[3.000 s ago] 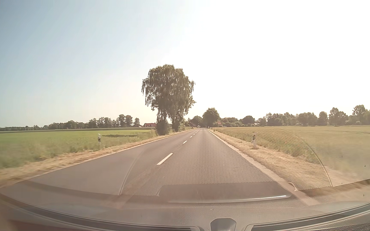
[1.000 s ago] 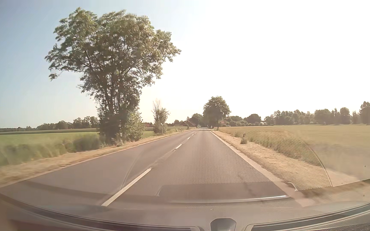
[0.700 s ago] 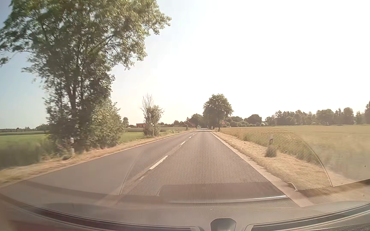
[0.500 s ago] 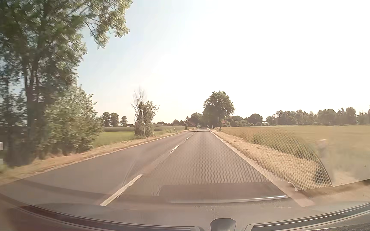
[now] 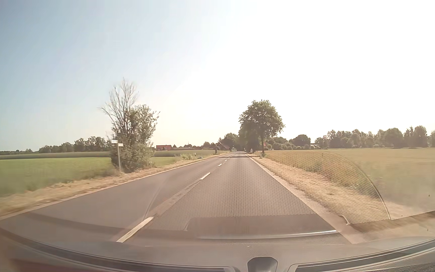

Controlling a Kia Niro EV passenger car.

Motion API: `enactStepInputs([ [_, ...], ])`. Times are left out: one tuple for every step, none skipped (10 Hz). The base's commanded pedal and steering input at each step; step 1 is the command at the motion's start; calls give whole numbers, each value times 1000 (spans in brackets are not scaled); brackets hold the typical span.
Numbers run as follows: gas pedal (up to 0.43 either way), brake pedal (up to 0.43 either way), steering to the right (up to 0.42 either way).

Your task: Follow the waypoints while adhering to traffic rules and regulations

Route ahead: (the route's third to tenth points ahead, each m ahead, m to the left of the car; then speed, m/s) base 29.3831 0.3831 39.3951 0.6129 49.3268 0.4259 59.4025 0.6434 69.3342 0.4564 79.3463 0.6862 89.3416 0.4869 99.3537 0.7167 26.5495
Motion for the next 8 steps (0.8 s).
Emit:
enactStepInputs([
  [331, 6, 4],
  [331, 6, 4],
  [331, 6, 4],
  [331, 6, 4],
  [331, 6, 4],
  [331, 6, 4],
  [331, 6, 4],
  [331, 6, 4],
])
